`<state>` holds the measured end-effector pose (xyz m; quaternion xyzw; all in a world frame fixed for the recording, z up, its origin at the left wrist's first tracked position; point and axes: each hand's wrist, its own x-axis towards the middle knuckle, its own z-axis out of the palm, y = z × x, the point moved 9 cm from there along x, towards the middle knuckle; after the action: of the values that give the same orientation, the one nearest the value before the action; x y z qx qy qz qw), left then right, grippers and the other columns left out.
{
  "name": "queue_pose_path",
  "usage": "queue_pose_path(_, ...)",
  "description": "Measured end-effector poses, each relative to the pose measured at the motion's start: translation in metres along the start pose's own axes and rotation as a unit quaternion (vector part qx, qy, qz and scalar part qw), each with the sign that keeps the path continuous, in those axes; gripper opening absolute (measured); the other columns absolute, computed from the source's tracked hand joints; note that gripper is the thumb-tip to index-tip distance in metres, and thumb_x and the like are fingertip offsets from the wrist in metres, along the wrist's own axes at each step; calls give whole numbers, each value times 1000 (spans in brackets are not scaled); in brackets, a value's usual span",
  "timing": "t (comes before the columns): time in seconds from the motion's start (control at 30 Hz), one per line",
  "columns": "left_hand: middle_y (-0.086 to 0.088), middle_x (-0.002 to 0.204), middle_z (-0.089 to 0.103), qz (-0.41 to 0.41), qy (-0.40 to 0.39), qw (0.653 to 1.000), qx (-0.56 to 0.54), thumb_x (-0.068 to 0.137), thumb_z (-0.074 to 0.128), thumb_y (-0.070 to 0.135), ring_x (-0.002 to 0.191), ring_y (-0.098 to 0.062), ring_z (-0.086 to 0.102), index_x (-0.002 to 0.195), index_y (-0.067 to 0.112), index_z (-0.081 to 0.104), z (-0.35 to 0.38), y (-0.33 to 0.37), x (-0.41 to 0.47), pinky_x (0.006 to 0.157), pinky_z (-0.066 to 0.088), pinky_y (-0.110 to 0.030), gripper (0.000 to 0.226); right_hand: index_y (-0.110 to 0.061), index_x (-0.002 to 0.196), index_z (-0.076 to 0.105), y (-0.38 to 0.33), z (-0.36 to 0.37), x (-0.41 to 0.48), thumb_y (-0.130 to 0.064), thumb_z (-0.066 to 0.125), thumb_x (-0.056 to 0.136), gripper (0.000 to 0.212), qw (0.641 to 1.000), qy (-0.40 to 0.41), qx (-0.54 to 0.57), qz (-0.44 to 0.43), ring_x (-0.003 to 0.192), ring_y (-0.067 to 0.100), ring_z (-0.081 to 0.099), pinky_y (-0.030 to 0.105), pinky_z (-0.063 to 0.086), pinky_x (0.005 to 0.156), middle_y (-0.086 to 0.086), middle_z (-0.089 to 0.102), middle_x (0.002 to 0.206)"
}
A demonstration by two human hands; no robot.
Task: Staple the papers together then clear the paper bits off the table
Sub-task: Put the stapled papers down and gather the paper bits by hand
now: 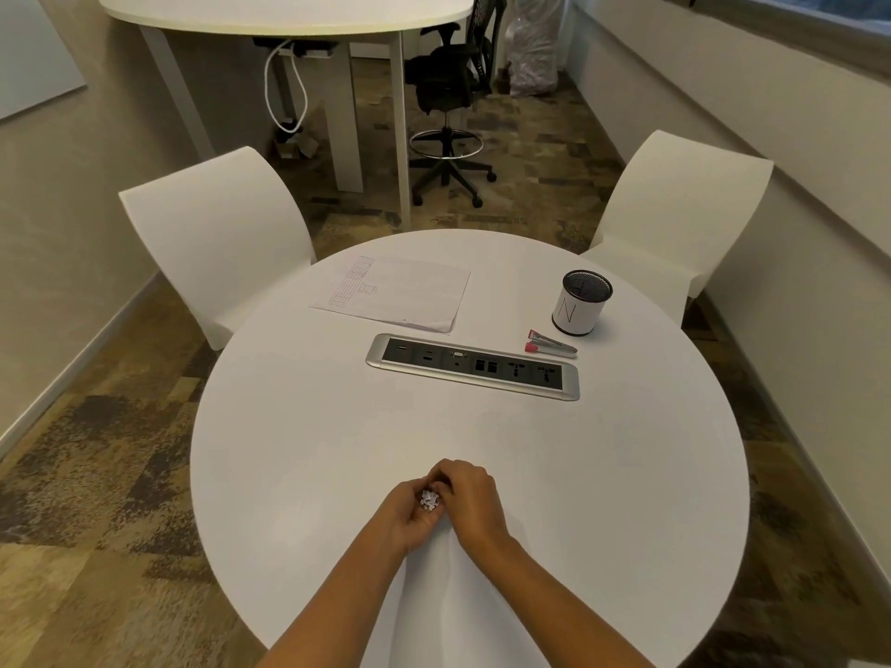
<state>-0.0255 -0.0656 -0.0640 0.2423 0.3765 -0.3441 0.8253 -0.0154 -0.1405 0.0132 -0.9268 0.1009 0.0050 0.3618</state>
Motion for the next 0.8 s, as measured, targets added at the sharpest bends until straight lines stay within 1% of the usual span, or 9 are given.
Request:
queue_pose_path(0.13,-18,75,63,7,16,1000,8,95,40,2,76,-25,58,84,-5,58,-5,1,1,46,56,-28,22,-16,103,69,-6,4,-4,-11,51,89,23,999,-6,-26,-24,88,13,66,26,55,80,2,72,99)
queue_pose_path(0.23,-21,65,66,-8,1,1000,-3,96,38,2,76,-25,58,83,-7,57,-2,0,-1,44,55,-26,25,-16,95,67,-4,-1,-6,-7,55,86,18,999,30,17,-18,87,9,60,19,51,75,1,68,95)
queue_pose_path(0.27,-23,67,67,-18,-10,1000,-8,97,37,3,76,-25,58,86,-9,57,0,-1,-2,45,55,-25,25,-15,93,66,-3,-4,-6,-7,58,85,14,999,45,25,-13,88,9,57,17,49,73,1,66,94)
queue_pose_path(0.37,-25,94,63,-40,-32,999,-16,98,36,6,81,-25,57,103,-13,54,4,-2,-1,50,56,-26,27,-16,86,64,4,-13,-4,-9,66,80,9,996,82,42,4,86,8,50,11,41,65,-1,60,90)
queue_pose_path(0.47,-24,109,60,-30,-48,998,5,99,36,7,83,-26,59,111,-13,54,6,2,-1,54,58,-28,30,-17,81,61,9,-15,-2,-9,69,78,12,994,88,68,22,80,9,52,17,44,66,-2,60,84)
queue_pose_path(0.57,-24,106,65,-12,-58,996,66,96,43,5,82,-27,67,104,-12,60,9,7,-2,61,60,-30,25,-15,77,60,17,-18,3,-9,71,76,13,988,93,108,61,72,10,56,19,48,64,-1,62,78)
queue_pose_path(0.67,-19,96,67,19,-33,992,117,91,53,3,80,-22,68,94,-8,65,4,15,0,66,60,-28,16,-15,76,60,30,-19,10,-13,77,73,17,975,82,170,121,69,11,57,19,50,65,0,63,75)
queue_pose_path(0.73,-16,97,67,37,-27,989,141,90,55,3,86,-20,65,92,-5,66,4,20,2,75,59,-29,14,-16,79,61,40,-16,13,-16,80,70,21,959,54,224,165,71,10,57,17,49,66,-3,61,75)
queue_pose_path(0.8,-16,100,67,42,-29,987,152,89,56,3,91,-20,65,94,-5,66,5,22,3,82,52,-28,14,-15,84,63,48,-9,14,-16,81,69,24,938,13,277,207,74,8,58,17,49,70,-6,60,76)
